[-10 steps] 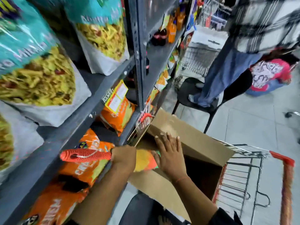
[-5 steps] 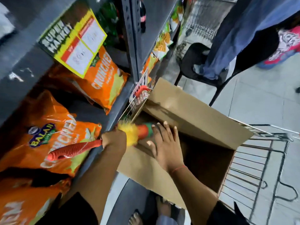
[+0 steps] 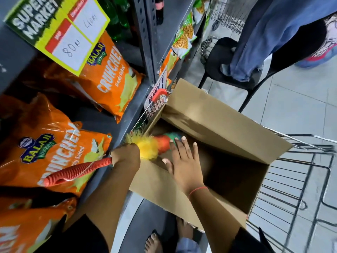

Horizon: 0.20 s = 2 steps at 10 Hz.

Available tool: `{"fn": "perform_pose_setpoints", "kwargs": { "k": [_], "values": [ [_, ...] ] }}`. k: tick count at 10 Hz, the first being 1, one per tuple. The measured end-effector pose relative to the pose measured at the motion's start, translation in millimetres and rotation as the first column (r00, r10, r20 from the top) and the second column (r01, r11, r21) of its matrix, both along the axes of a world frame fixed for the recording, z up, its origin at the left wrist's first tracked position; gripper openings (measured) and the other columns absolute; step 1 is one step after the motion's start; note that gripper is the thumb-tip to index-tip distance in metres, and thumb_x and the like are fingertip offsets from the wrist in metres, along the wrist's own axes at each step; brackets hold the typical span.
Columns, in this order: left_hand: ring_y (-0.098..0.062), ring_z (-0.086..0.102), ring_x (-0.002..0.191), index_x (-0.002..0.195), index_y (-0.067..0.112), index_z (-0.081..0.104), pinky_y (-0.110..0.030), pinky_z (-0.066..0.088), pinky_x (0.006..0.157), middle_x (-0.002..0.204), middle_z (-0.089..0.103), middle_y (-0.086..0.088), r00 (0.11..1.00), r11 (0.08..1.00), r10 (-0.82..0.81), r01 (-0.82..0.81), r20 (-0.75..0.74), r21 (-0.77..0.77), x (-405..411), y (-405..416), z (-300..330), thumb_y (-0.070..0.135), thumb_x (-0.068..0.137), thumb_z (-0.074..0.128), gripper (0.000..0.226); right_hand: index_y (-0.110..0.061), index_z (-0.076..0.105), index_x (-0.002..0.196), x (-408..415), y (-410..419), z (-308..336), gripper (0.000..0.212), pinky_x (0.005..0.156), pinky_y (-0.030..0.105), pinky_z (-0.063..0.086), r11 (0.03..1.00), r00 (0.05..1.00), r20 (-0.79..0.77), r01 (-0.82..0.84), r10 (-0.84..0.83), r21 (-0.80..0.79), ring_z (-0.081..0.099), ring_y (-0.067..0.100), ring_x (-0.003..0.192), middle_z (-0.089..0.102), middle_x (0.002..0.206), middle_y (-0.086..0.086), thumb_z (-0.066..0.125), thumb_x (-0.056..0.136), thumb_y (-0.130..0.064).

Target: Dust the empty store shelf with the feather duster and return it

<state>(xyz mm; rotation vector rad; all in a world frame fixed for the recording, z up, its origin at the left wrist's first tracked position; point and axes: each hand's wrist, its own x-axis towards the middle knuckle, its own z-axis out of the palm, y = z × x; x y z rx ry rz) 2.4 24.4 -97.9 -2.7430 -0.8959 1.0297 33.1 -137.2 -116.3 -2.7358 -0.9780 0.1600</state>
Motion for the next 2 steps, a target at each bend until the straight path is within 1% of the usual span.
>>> {"fn": "perform_pose_setpoints", "kwargs": {
  "k": [1, 2],
  "values": [
    [-0.029, 0.052, 0.117, 0.122, 0.013, 0.056, -0.037, 0.044, 0.091, 0.13, 0.055, -0.01, 0.994, 0.992, -0.11, 0.108, 0.014, 0.067, -4.9, 0.0, 6.9, 0.007, 0.089, 0.045, 0.036, 0.0, 0.052, 0.124, 3.7, -2.5, 5.4, 0.056, 0.095, 0.066, 0.031, 1.0, 1.0, 0.009, 0.012, -0.013, 0.017, 0.046, 0.038, 0.123, 0.058, 0.126, 0.02, 0.069, 0.08, -0.032],
    [-0.029, 0.049, 0.12, 0.13, 0.006, 0.044, -0.039, 0.041, 0.095, 0.132, 0.051, -0.012, 0.968, 0.966, -0.237, 0.226, 0.086, 0.122, -11.5, -7.6, 23.5, 0.013, 0.089, 0.044, 0.042, 0.001, 0.051, 0.125, 3.5, -4.4, 21.9, 0.051, 0.096, 0.064, 0.032, 0.999, 0.999, 0.033, 0.019, -0.02, 0.036, 0.045, 0.037, 0.124, 0.057, 0.127, 0.019, 0.056, 0.088, -0.034]
  ]
}}
